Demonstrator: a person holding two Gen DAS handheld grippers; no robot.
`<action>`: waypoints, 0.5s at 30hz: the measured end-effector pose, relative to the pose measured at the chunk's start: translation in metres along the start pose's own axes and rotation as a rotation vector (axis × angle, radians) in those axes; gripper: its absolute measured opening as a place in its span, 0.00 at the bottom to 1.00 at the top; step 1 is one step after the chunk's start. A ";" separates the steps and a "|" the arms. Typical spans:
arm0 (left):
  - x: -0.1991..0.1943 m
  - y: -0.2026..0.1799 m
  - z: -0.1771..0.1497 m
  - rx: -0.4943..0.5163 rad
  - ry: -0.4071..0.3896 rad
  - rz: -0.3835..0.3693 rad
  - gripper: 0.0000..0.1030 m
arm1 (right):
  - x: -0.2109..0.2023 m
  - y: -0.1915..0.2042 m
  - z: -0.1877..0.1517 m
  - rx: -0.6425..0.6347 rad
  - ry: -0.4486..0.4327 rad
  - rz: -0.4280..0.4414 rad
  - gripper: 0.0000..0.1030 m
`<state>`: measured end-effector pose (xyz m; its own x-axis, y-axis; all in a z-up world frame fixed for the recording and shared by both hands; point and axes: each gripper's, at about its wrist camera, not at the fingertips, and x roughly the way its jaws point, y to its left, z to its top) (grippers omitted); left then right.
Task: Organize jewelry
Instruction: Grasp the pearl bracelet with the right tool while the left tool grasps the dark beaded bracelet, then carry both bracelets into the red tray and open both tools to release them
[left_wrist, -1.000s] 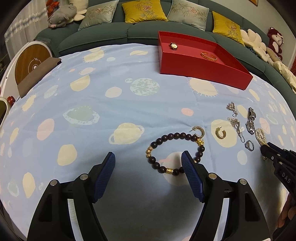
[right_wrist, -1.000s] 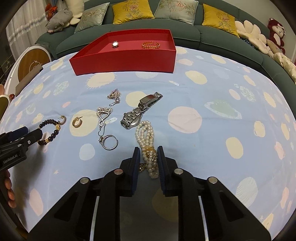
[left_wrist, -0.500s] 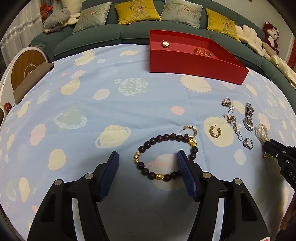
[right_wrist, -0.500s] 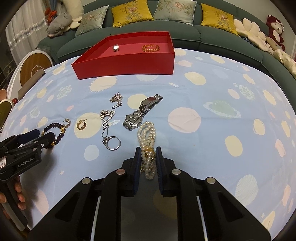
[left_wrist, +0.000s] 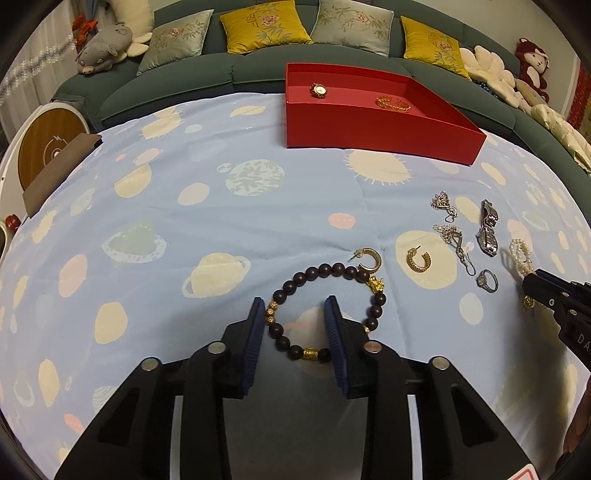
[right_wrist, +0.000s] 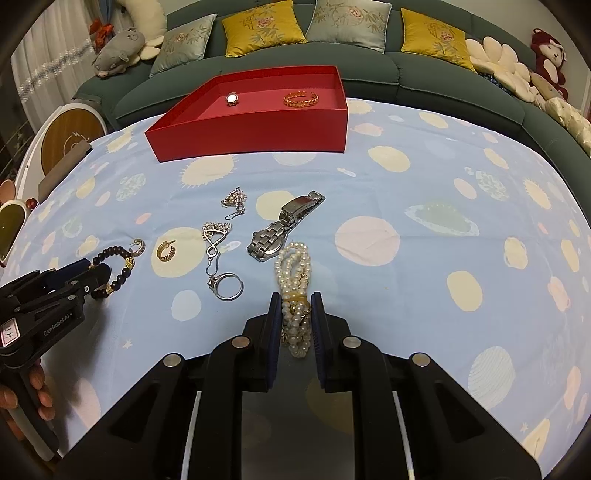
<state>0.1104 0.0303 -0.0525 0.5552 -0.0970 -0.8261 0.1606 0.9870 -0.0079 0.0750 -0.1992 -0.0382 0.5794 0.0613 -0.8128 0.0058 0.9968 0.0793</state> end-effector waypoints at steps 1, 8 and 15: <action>0.000 0.001 0.000 -0.004 0.000 -0.007 0.20 | 0.000 0.000 0.000 0.001 0.000 0.001 0.15; -0.003 0.013 0.000 -0.057 0.021 -0.083 0.08 | -0.002 0.003 0.001 -0.002 -0.004 0.006 0.15; -0.003 0.013 0.000 -0.077 0.021 -0.088 0.12 | -0.003 0.004 0.002 0.003 -0.006 0.015 0.15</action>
<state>0.1110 0.0431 -0.0503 0.5243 -0.1813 -0.8320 0.1438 0.9819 -0.1233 0.0748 -0.1953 -0.0341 0.5846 0.0763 -0.8077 -0.0010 0.9956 0.0933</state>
